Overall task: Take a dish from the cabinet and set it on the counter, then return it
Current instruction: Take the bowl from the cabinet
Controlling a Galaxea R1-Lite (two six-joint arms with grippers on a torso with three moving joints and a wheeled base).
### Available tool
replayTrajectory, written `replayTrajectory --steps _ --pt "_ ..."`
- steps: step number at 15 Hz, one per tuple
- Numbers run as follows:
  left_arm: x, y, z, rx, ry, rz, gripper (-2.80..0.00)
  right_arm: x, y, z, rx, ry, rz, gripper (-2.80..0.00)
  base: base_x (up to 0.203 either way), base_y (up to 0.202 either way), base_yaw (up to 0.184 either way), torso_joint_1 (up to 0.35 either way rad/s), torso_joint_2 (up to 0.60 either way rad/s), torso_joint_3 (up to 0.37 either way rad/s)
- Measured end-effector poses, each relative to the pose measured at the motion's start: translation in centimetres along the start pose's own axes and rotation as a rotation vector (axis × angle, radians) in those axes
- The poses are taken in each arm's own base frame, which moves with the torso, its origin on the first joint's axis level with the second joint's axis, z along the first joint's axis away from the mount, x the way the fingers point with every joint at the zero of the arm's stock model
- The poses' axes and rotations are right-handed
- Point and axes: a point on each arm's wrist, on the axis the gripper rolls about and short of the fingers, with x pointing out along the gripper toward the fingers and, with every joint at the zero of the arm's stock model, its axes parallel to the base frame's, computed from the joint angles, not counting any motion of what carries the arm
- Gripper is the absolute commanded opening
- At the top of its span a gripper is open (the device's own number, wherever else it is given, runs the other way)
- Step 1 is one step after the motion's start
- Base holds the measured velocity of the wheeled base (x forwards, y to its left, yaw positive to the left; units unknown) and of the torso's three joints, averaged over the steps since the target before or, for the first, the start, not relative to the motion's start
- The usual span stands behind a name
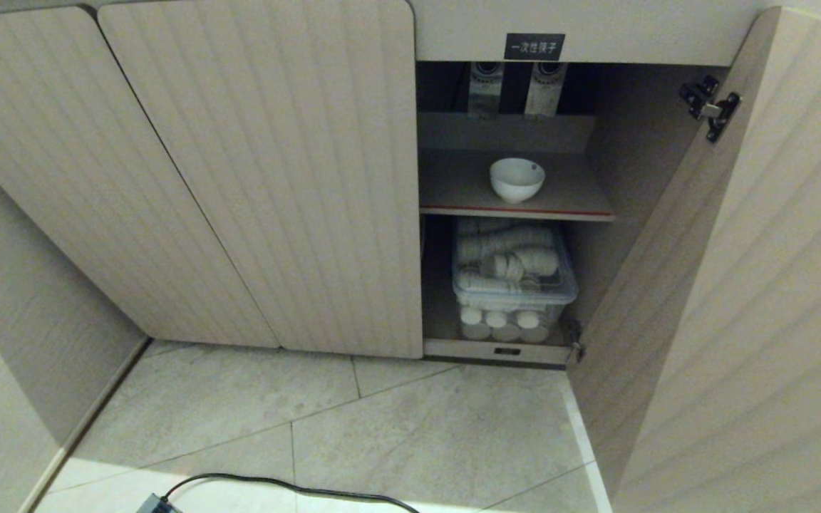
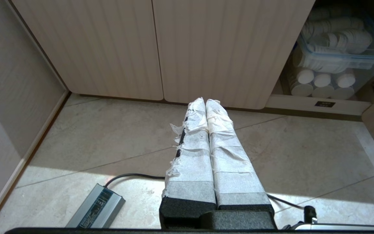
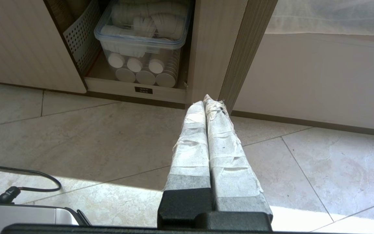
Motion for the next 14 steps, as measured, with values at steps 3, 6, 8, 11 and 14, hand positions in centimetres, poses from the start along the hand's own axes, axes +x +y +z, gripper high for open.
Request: replayTrajectory --steps 3,6,8,11,14 --pt "0.0 0.0 0.0 0.0 0.0 0.0 -2.8 0.0 0.0 0.0 0.001 0.0 0.001 -2.8 0.0 0.0 0.0 0.0 0.0 0.0" --pt "0.0 0.0 0.0 0.0 0.0 0.0 -2.8 0.0 0.0 0.0 0.001 0.0 0.001 -2.8 0.0 0.0 0.0 0.0 0.0 0.0" --pt "0.0 0.0 0.0 0.0 0.0 0.0 -2.8 0.0 0.0 0.0 0.0 0.0 0.0 -2.8 0.0 0.0 0.0 0.0 0.0 0.0" --pt "0.0 0.0 0.0 0.0 0.0 0.0 -2.8 0.0 0.0 0.0 -0.003 0.0 0.0 -2.8 0.0 0.0 0.0 0.0 0.0 0.0" --pt "0.0 0.0 0.01 0.0 0.0 0.0 -2.8 0.0 0.0 0.0 0.001 0.0 0.0 -2.8 0.0 0.0 0.0 0.0 0.0 0.0"
